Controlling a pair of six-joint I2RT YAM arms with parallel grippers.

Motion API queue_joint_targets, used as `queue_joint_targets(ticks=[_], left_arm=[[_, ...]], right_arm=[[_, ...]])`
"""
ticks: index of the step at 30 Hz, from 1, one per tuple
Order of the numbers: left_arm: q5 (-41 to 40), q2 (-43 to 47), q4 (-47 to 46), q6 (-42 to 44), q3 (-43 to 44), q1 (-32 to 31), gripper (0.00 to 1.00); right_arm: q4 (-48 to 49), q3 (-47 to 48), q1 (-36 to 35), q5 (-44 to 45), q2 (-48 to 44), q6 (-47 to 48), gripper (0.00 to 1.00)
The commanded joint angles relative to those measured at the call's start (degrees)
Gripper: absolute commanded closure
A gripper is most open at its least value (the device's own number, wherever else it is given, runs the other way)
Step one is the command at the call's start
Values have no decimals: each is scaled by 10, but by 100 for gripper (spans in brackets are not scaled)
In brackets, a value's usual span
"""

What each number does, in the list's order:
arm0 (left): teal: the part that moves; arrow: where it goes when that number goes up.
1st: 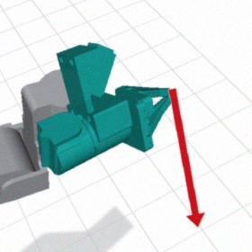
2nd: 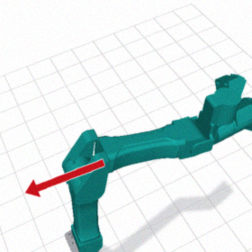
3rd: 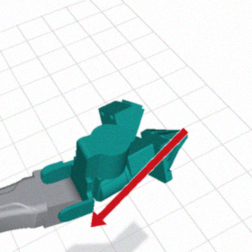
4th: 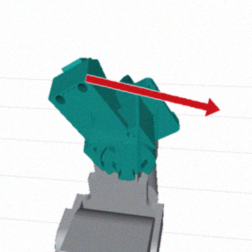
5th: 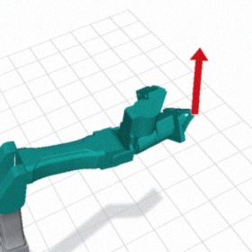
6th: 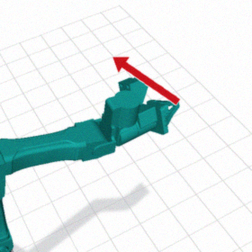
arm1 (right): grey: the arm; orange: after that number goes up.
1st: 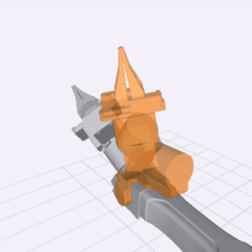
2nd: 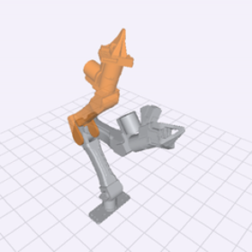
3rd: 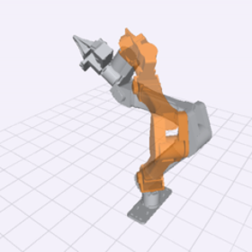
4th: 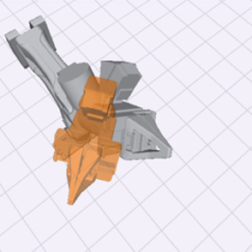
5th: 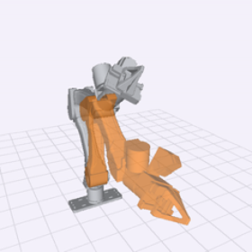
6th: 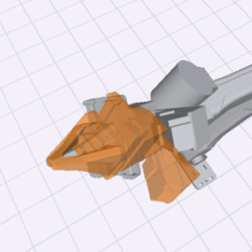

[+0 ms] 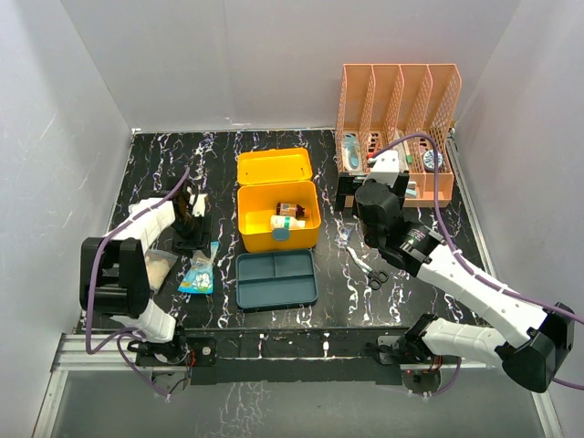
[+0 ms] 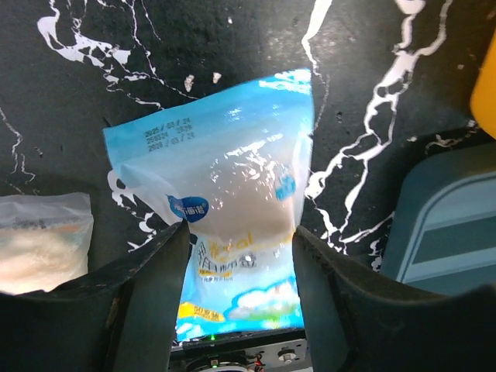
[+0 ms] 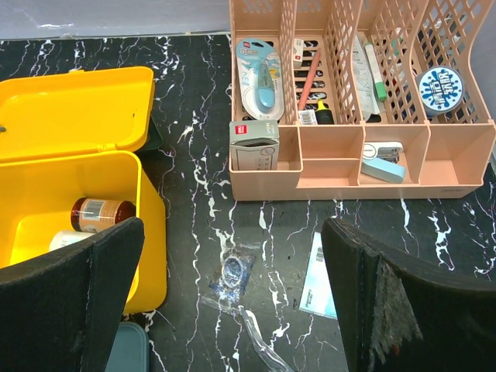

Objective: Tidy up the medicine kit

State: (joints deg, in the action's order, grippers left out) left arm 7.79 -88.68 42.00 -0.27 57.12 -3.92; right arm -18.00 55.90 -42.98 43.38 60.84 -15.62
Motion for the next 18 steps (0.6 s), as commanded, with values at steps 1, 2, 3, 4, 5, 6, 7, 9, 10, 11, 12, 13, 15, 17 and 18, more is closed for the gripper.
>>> queue_joint_targets(ticks=[1,2,3,4,5,6,7,9,10,11,12,13,15,17,18], left_arm=[[-16,-31,11,-9,1,2,47],[-19,-37,12,-8,2,2,48],[-19,-45,13,-8,3,2,50],[-20,-53,13,-9,3,2,52],[-20,-58,13,-8,3,2,55],[-18,-62,13,-7,2,2,60],[-17,-64,15,-7,3,2,68],[-18,-64,15,-6,3,2,89],[-18,-61,14,-5,4,2,100],[-17,-59,15,-4,5,2,100],[-15,-54,18,-1,6,2,100],[-14,-50,24,2,14,2,100],[-9,-39,52,4,47,2,100],[-5,-26,95,6,103,2,100],[-6,-20,110,7,139,2,100]], right_arm=[[12,11,3,14,-11,-8,2],[9,11,3,15,-13,-8,2],[8,11,3,16,-17,-8,2],[5,10,3,17,-20,-8,2],[4,10,3,20,-23,-8,2],[3,6,3,22,-27,-8,2],[2,4,3,24,-31,-8,2],[3,-4,3,27,-36,-8,2],[4,-6,3,27,-36,-8,2],[5,-8,3,28,-36,-7,2],[7,-8,4,28,-35,-6,2],[9,-9,4,28,-33,-5,2],[11,-10,4,26,-28,-3,2],[16,-11,4,23,-24,-2,2],[19,-11,4,21,-22,-1,2]])
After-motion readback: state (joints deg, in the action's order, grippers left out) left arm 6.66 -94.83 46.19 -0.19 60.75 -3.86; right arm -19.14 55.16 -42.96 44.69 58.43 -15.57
